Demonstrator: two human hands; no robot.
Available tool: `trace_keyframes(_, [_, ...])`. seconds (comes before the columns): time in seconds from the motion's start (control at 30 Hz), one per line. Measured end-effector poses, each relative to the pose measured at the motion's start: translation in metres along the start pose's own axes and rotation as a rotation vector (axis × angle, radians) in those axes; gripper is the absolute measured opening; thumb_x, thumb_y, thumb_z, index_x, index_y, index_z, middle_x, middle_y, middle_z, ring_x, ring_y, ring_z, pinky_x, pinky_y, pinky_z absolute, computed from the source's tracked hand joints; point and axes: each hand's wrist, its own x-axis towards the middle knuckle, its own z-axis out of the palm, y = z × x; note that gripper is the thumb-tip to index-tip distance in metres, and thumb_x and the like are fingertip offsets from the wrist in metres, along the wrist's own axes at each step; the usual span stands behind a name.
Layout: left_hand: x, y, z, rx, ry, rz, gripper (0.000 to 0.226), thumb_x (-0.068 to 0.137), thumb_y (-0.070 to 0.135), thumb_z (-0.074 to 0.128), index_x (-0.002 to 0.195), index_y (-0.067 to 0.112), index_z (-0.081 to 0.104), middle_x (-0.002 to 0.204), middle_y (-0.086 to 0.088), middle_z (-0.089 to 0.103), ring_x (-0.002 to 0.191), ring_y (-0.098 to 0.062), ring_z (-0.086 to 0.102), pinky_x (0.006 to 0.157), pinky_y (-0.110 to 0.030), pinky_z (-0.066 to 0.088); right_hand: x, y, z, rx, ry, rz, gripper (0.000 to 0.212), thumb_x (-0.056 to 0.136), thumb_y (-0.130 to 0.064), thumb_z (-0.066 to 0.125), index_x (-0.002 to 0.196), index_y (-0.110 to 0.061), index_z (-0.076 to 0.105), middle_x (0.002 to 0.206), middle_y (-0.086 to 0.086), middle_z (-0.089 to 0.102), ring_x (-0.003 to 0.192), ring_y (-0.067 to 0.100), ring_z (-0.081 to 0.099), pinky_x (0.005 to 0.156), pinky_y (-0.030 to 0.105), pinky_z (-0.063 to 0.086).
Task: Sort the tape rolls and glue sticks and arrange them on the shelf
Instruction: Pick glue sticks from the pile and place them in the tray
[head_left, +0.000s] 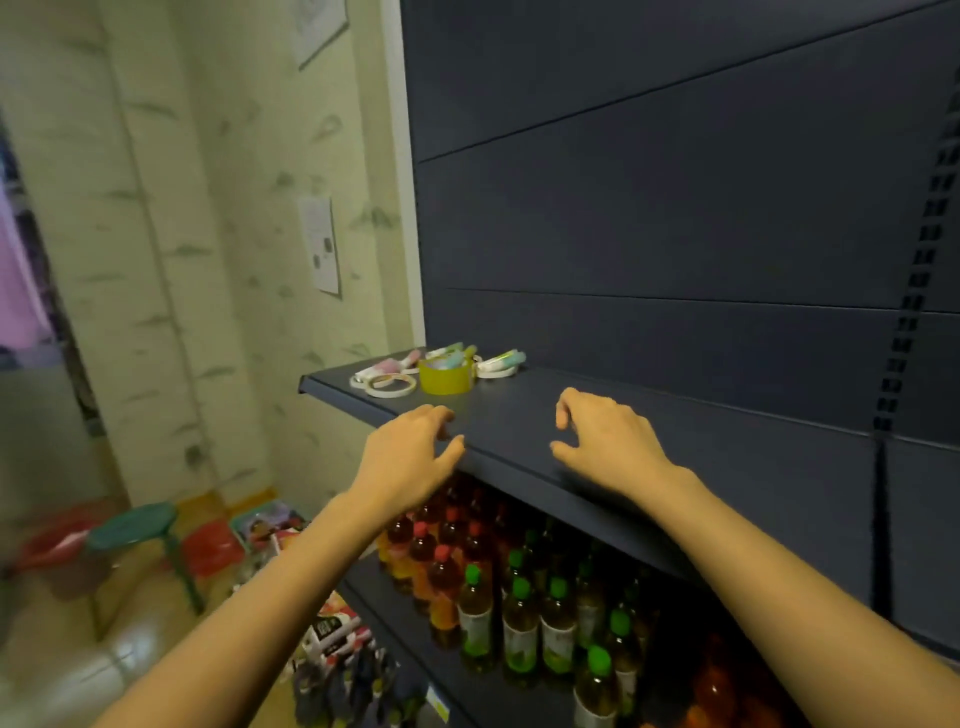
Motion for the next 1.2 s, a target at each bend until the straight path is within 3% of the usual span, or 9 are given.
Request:
trace_keyframes(0.17, [0.009, -0.086, -0.007, 0.037, -0.012, 0.009, 0.036, 0.092, 0.041, 0.045, 0.121, 0.021, 0.054, 0.111, 0.004, 0.063, 0.096, -0.018, 0.060, 0.073, -0.030, 0.045, 0.052, -0.058, 0.039, 0.016, -0.013, 0.035, 0.019, 0.089, -0.031, 0.058, 0.086, -0.025, 0.040, 0.086, -0.006, 0.049, 0.080, 0.021, 0.047, 0.066, 0.031, 0.034])
trace_keyframes(0.4, [0.035, -0.168, -0.002, 0.036, -0.021, 0.009, 0.034, 0.092, 0.040, 0.045, 0.116, 0.022, 0.058, 0.108, 0.006, 0.065, 0.093, -0.015, 0.061, 0.069, -0.026, 0.042, 0.113, -0.103, 0.073, -0.003, -0.017, 0.072, 0.016, 0.087, -0.033, 0.058, 0.084, -0.027, 0.044, 0.089, -0.004, 0.053, 0.096, 0.027, 0.056, 0.069, 0.031, 0.035])
trace_keyframes(0.7, [0.097, -0.218, 0.042, -0.046, 0.005, 0.043, 0.028, 0.091, 0.036, 0.047, 0.109, 0.020, 0.063, 0.106, 0.003, 0.067, 0.094, -0.016, 0.061, 0.070, -0.029, 0.045, 0.195, -0.096, 0.107, -0.083, 0.020, 0.127, 0.012, 0.087, -0.030, 0.054, 0.093, -0.019, 0.054, 0.101, 0.003, 0.061, 0.095, 0.028, 0.058, 0.069, 0.032, 0.040])
trace_keyframes(0.83, [0.140, -0.240, 0.063, -0.066, 0.022, 0.032, 0.028, 0.092, 0.038, 0.046, 0.108, 0.021, 0.063, 0.105, 0.004, 0.067, 0.092, -0.016, 0.061, 0.067, -0.028, 0.044, 0.246, -0.083, 0.124, -0.105, 0.036, 0.180, 0.020, 0.087, -0.034, 0.053, 0.099, -0.018, 0.057, 0.104, 0.007, 0.063, 0.100, 0.032, 0.058, 0.079, 0.037, 0.042])
trace_keyframes(0.93, [0.169, -0.256, 0.076, -0.063, -0.010, 0.036, 0.031, 0.092, 0.041, 0.046, 0.108, 0.021, 0.063, 0.105, 0.006, 0.066, 0.093, -0.016, 0.061, 0.069, -0.028, 0.042, 0.282, -0.075, 0.136, -0.092, 0.024, 0.216, 0.018, 0.086, -0.039, 0.054, 0.090, -0.021, 0.054, 0.105, 0.006, 0.064, 0.098, 0.029, 0.058, 0.074, 0.034, 0.039])
trace_keyframes(1.2, [0.227, -0.293, 0.113, -0.098, -0.028, -0.020, 0.030, 0.092, 0.038, 0.047, 0.109, 0.020, 0.063, 0.105, 0.001, 0.067, 0.089, -0.017, 0.061, 0.074, -0.029, 0.049, 0.347, -0.061, 0.172, -0.324, -0.032, 0.372, 0.064, 0.084, -0.070, 0.038, 0.108, -0.015, 0.060, 0.107, 0.007, 0.064, 0.103, 0.030, 0.059, 0.069, 0.038, 0.032])
